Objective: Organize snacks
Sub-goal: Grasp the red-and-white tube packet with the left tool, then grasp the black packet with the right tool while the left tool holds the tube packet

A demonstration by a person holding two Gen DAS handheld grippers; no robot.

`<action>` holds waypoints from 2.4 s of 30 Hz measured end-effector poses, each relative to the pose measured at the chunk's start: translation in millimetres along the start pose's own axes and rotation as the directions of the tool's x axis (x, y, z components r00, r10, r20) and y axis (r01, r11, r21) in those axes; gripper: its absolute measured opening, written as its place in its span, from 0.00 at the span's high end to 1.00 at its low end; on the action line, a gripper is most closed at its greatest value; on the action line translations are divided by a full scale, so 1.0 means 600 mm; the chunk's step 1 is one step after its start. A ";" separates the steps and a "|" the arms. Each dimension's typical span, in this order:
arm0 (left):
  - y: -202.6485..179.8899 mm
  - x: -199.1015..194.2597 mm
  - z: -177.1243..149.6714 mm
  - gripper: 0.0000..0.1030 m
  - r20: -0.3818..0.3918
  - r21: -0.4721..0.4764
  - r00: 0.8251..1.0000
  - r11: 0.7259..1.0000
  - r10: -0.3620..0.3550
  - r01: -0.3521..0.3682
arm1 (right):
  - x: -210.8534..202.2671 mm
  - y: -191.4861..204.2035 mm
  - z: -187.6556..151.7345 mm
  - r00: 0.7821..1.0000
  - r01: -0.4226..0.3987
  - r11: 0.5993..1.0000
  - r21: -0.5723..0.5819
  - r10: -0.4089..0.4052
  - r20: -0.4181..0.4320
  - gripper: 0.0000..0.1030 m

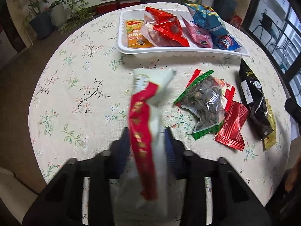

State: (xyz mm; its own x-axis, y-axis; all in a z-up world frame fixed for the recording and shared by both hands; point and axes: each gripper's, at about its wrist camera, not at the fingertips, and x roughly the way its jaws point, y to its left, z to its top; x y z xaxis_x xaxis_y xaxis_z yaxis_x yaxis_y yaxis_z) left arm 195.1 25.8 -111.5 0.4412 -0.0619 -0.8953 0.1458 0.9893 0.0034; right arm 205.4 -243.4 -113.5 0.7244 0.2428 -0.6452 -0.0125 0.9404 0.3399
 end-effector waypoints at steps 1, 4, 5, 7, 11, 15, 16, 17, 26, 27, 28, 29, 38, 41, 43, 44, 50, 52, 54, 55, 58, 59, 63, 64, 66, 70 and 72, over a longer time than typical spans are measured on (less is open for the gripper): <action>-0.002 0.000 0.000 0.78 -0.001 0.011 1.000 1.000 -0.002 0.002 | 0.000 0.002 0.000 1.000 0.001 1.000 -0.006 -0.001 0.001 0.20; -0.002 -0.002 -0.002 0.79 0.001 0.022 1.000 1.000 -0.011 0.011 | 0.000 0.007 -0.002 1.000 0.003 1.000 -0.026 -0.003 -0.001 0.23; 0.001 -0.002 -0.003 0.79 0.004 0.019 1.000 1.000 -0.020 0.020 | 0.001 0.009 -0.002 1.000 0.003 0.999 -0.032 -0.004 -0.002 0.23; 0.005 -0.005 -0.006 0.80 0.008 0.003 0.999 0.999 -0.037 0.037 | 0.001 0.010 -0.001 1.000 0.003 0.999 -0.036 -0.003 -0.004 0.24; 0.023 -0.011 -0.017 0.81 0.022 -0.033 0.997 0.996 -0.078 0.079 | 0.006 0.012 0.007 1.000 -0.019 0.999 -0.031 0.019 -0.025 0.28; 0.043 -0.017 -0.030 0.81 0.042 -0.074 0.992 0.990 -0.120 0.123 | 0.016 0.037 0.021 0.998 -0.019 0.996 -0.087 0.014 -0.059 0.32; 0.046 -0.018 -0.033 0.81 0.048 -0.079 0.990 0.988 -0.131 0.134 | 0.018 0.044 0.022 0.998 -0.019 0.995 -0.097 0.013 -0.065 0.34; 0.049 -0.020 -0.037 0.81 0.053 -0.085 0.989 0.986 -0.140 0.144 | 0.024 0.054 0.026 0.997 -0.020 0.993 -0.113 0.012 -0.076 0.37; 0.066 -0.025 -0.051 0.81 0.088 -0.109 0.976 0.972 -0.200 0.209 | 0.109 0.104 0.045 0.966 0.016 0.979 -0.206 -0.068 -0.249 0.47; 0.068 -0.025 -0.052 0.81 0.091 -0.112 0.975 0.970 -0.205 0.215 | 0.117 0.105 0.043 0.961 0.026 0.976 -0.214 -0.083 -0.264 0.48; 0.068 -0.025 -0.051 0.81 0.093 -0.114 0.974 0.969 -0.208 0.218 | 0.124 0.105 0.040 0.955 0.031 0.975 -0.220 -0.094 -0.280 0.51; 0.069 -0.024 -0.051 0.81 0.095 -0.114 0.973 0.968 -0.212 0.222 | 0.132 0.104 0.037 0.947 0.040 0.974 -0.224 -0.108 -0.301 0.54; 0.071 -0.024 -0.053 0.81 0.104 -0.118 0.969 0.964 -0.225 0.237 | 0.152 0.115 0.021 0.933 0.070 0.947 -0.314 -0.174 -0.316 0.66; 0.073 -0.025 -0.054 0.81 0.104 -0.122 0.968 0.963 -0.230 0.242 | 0.149 0.112 0.022 0.936 0.059 0.948 -0.313 -0.161 -0.312 0.70; 0.073 -0.025 -0.055 0.81 0.106 -0.122 0.967 0.962 -0.230 0.242 | 0.146 0.112 0.023 0.939 0.050 0.949 -0.312 -0.150 -0.308 0.71; 0.073 -0.026 -0.055 0.81 0.106 -0.121 0.968 0.963 -0.229 0.242 | 0.145 0.112 0.023 0.940 0.047 0.949 -0.311 -0.147 -0.307 0.72; 0.073 -0.025 -0.055 0.81 0.106 -0.120 0.968 0.963 -0.228 0.240 | 0.133 0.100 0.029 0.943 0.007 0.963 -0.268 -0.096 -0.319 0.76; 0.072 -0.025 -0.055 0.81 0.106 -0.120 0.968 0.964 -0.227 0.239 | 0.134 0.101 0.029 0.940 0.001 0.962 -0.274 -0.095 -0.329 0.77; 0.071 -0.025 -0.055 0.81 0.104 -0.114 0.969 0.966 -0.223 0.234 | 0.138 0.111 0.024 0.932 0.003 0.950 -0.313 -0.116 -0.343 0.77; 0.069 -0.025 -0.055 0.81 0.103 -0.109 0.970 0.967 -0.219 0.230 | 0.142 0.118 0.023 0.923 0.003 0.941 -0.337 -0.133 -0.362 0.77; 0.067 -0.024 -0.053 0.81 0.101 -0.106 0.972 0.969 -0.214 0.224 | 0.151 0.128 0.025 0.907 0.015 0.929 -0.370 -0.169 -0.387 0.75; 0.067 -0.024 -0.053 0.81 0.101 -0.105 0.972 0.969 -0.214 0.224 | 0.154 0.134 0.025 0.902 0.020 0.920 -0.392 -0.186 -0.390 0.75; 0.067 -0.023 -0.052 0.81 0.101 -0.105 0.971 0.969 -0.215 0.225 | 0.166 0.152 0.032 0.884 0.052 0.899 -0.435 -0.244 -0.399 0.73; 0.067 -0.023 -0.052 0.81 0.101 -0.105 0.971 0.969 -0.215 0.226 | 0.170 0.154 0.035 0.878 0.059 0.897 -0.437 -0.255 -0.405 0.73; 0.066 -0.023 -0.052 0.81 0.101 -0.104 0.971 0.969 -0.215 0.225 | 0.175 0.161 0.039 0.870 0.065 0.892 -0.448 -0.271 -0.412 0.72; 0.067 -0.022 -0.051 0.81 0.104 -0.106 0.970 0.967 -0.222 0.232 | 0.176 0.174 0.038 0.866 0.051 0.870 -0.490 -0.283 -0.413 0.76; 0.068 -0.021 -0.051 0.81 0.108 -0.109 0.968 0.965 -0.227 0.238 | 0.175 0.169 0.037 0.867 0.043 0.884 -0.465 -0.264 -0.423 0.77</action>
State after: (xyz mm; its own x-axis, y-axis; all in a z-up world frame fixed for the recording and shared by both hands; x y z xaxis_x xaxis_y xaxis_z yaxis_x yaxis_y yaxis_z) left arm 168.1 71.2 -113.6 0.4898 -0.2984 -0.8192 0.1489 0.9544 -0.2586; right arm 295.7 -127.8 -131.6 0.3396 0.0625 -0.9385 -0.3006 0.9527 -0.0454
